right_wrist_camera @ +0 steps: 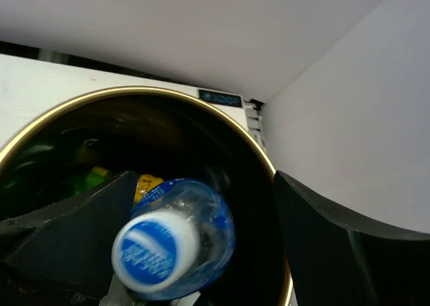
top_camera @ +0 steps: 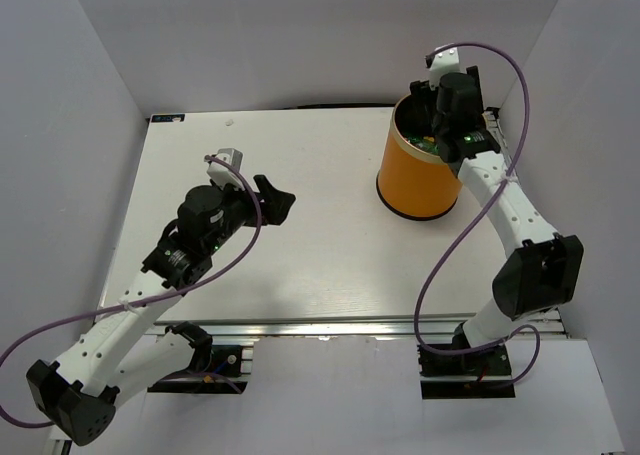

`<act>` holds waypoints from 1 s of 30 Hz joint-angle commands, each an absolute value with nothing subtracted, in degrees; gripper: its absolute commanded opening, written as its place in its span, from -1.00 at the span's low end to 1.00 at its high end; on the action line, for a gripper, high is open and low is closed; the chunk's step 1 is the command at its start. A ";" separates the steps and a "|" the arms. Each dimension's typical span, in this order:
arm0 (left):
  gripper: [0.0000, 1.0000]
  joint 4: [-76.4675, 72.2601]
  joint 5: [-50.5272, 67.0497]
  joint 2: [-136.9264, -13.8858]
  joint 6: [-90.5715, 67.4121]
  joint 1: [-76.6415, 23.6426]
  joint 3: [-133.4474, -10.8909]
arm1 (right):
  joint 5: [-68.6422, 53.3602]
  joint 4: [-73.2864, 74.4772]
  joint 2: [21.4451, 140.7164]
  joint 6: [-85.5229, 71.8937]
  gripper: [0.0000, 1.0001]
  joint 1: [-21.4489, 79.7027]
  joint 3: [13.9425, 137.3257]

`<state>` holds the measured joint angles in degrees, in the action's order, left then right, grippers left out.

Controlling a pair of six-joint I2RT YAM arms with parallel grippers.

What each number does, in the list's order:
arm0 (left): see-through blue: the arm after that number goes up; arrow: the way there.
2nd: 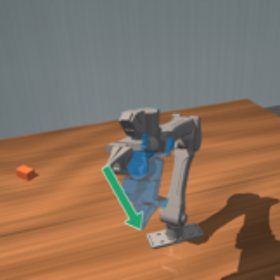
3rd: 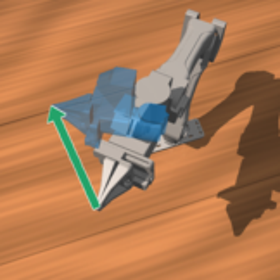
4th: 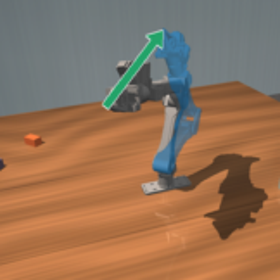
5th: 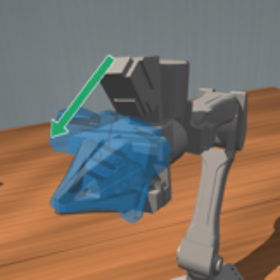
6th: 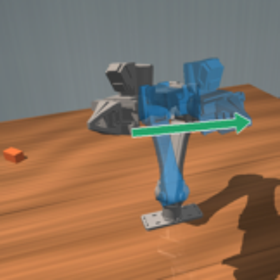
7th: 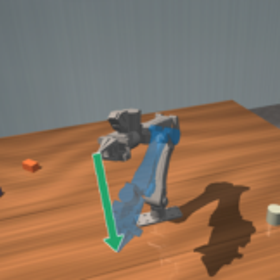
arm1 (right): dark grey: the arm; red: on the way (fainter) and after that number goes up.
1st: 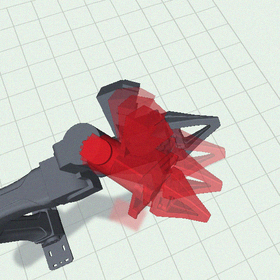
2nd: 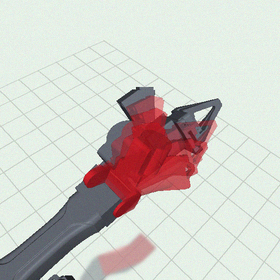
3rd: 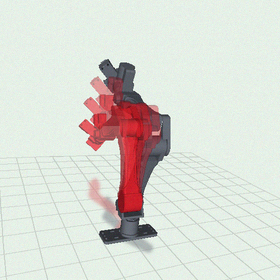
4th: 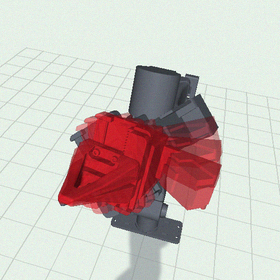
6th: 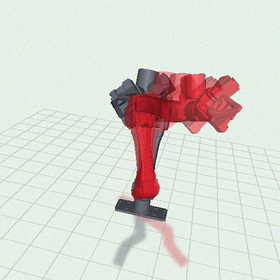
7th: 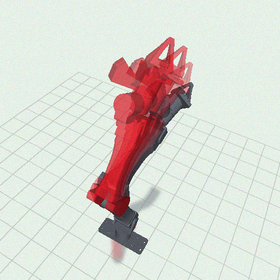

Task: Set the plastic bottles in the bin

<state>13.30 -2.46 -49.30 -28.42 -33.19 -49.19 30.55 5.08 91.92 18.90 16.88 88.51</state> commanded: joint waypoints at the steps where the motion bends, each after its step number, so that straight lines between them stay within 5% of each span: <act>1: 0.96 14.06 -3.08 -49.22 -28.04 -33.31 -50.62 | 22.26 2.81 84.91 17.67 0.79 16.96 88.16; 16: 0.96 30.65 -6.59 -48.61 -33.75 -33.31 -55.98 | -1.64 30.12 71.56 -1.46 0.79 16.96 94.58; 24: 0.96 42.70 -11.86 -43.42 -36.47 -33.31 -55.11 | -0.18 28.38 43.19 -14.83 0.79 16.88 54.45; 30: 0.96 47.90 -15.64 -39.73 -37.62 -33.31 -52.48 | 10.00 37.24 30.86 -17.93 0.79 16.96 46.60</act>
